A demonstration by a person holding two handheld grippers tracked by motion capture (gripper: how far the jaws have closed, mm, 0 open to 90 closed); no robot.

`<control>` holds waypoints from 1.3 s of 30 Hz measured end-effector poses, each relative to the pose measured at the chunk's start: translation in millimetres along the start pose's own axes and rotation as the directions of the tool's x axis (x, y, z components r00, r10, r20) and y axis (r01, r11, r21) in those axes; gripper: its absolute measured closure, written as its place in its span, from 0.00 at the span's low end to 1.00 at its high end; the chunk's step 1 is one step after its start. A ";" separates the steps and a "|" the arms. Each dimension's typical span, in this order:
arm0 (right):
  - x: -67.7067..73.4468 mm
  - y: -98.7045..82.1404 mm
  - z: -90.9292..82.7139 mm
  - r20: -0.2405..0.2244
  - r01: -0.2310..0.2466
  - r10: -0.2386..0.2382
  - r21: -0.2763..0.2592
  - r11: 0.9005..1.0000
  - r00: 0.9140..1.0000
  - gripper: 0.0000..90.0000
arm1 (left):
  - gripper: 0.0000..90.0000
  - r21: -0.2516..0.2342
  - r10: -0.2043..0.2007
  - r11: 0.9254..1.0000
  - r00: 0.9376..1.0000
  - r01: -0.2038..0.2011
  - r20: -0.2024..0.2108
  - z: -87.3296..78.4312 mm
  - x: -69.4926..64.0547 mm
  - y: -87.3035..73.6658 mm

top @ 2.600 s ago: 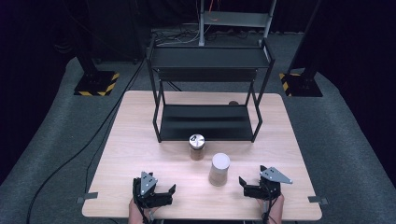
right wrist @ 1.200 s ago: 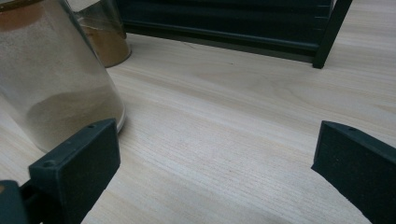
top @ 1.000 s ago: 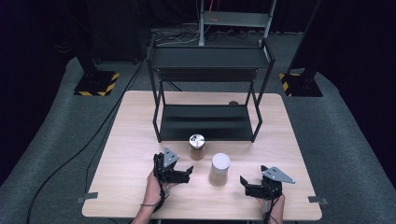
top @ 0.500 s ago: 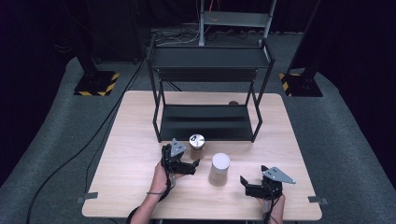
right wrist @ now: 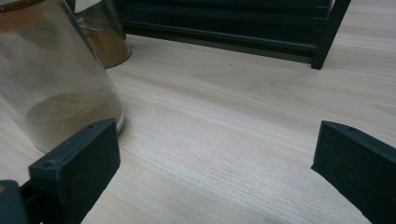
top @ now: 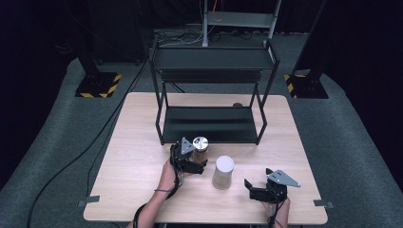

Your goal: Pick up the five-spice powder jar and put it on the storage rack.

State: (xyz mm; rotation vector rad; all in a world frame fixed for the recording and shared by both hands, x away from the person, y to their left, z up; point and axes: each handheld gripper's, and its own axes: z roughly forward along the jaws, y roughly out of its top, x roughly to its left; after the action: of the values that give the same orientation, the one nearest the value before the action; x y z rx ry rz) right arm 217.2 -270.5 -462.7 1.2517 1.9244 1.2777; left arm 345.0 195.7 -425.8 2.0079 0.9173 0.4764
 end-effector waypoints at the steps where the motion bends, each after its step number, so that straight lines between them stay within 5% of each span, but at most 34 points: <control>1: 0.1 0.1 0.0 0.000 0.000 0.000 0.000 1.000 1.000 0.00 | 0.00 -0.001 0.000 1.000 1.000 0.000 0.001 1.2 0.3 0.0; 19: 1.7 0.1 0.2 0.007 0.009 -0.009 0.001 1.000 1.000 0.00 | 0.00 0.004 0.015 1.000 1.000 -0.015 0.009 16.9 -0.5 4.6; 30: 2.7 1.3 0.7 0.010 0.014 -0.014 0.008 1.000 1.000 0.00 | 0.21 -0.006 0.029 1.000 1.000 -0.029 0.003 19.4 0.9 2.7; 39: 3.0 1.2 0.7 0.011 0.014 -0.014 0.007 1.000 1.000 0.00 | 0.31 -0.027 -0.015 1.000 0.999 0.016 0.030 21.1 8.0 -4.4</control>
State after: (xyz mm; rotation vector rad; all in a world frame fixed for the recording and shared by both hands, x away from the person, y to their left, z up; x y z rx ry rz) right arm 216.9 -267.4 -461.7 1.2441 1.9283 1.2552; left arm 361.5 191.8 -441.4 1.9774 0.9029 0.4472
